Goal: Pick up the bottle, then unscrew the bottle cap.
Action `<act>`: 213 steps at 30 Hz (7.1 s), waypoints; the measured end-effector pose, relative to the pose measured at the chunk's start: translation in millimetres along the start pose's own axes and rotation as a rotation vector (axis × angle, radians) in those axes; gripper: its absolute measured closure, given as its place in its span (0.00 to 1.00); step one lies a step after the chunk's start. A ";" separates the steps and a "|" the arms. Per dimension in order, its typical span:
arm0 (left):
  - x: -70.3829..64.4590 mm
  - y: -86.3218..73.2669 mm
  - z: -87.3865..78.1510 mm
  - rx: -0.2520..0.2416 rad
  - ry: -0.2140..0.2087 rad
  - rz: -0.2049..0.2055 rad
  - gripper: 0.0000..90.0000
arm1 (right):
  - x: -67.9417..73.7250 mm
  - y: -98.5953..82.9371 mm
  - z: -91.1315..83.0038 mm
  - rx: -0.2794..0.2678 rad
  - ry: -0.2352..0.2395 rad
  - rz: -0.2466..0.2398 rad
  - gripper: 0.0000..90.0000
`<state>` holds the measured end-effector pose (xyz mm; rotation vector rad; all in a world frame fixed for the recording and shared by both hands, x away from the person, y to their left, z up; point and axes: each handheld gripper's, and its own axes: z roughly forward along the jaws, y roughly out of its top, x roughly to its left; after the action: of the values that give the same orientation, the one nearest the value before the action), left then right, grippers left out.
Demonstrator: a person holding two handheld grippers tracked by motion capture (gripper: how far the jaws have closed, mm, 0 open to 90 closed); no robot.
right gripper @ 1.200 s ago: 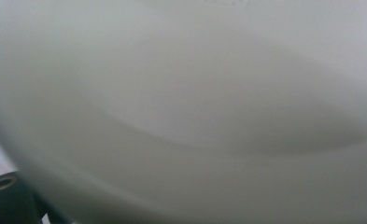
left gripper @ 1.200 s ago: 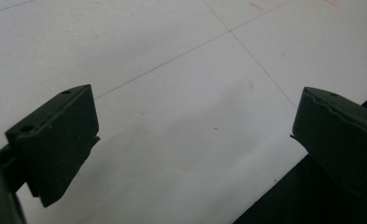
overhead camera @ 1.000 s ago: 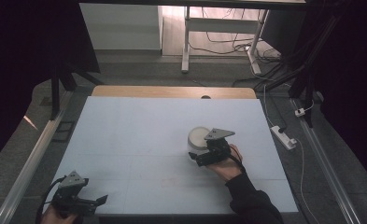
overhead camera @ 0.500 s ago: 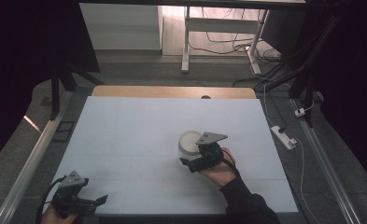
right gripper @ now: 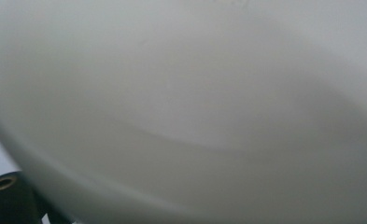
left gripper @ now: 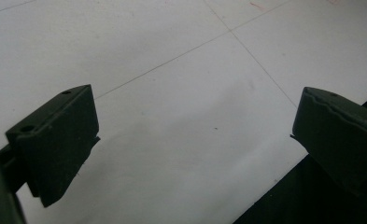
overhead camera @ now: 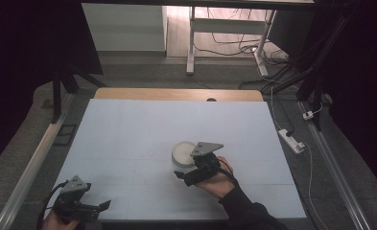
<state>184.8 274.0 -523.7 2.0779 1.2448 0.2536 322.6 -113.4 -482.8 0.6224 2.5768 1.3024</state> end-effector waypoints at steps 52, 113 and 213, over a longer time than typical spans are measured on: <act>-0.6 15.6 -0.6 -0.079 -0.096 0.095 0.00 | 16.1 -0.5 6.3 0.000 0.038 -0.049 0.07; -64.4 150.4 40.7 -0.187 -0.308 0.423 0.00 | 19.0 1.2 6.9 0.002 0.064 -0.089 0.07; -112.1 197.0 78.2 -0.131 -0.314 0.517 0.08 | 16.8 0.8 8.7 0.000 0.051 -0.046 0.07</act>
<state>302.5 85.0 -434.6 2.1888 0.4821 0.2199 310.8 -99.1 -487.1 0.5335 2.6151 1.3212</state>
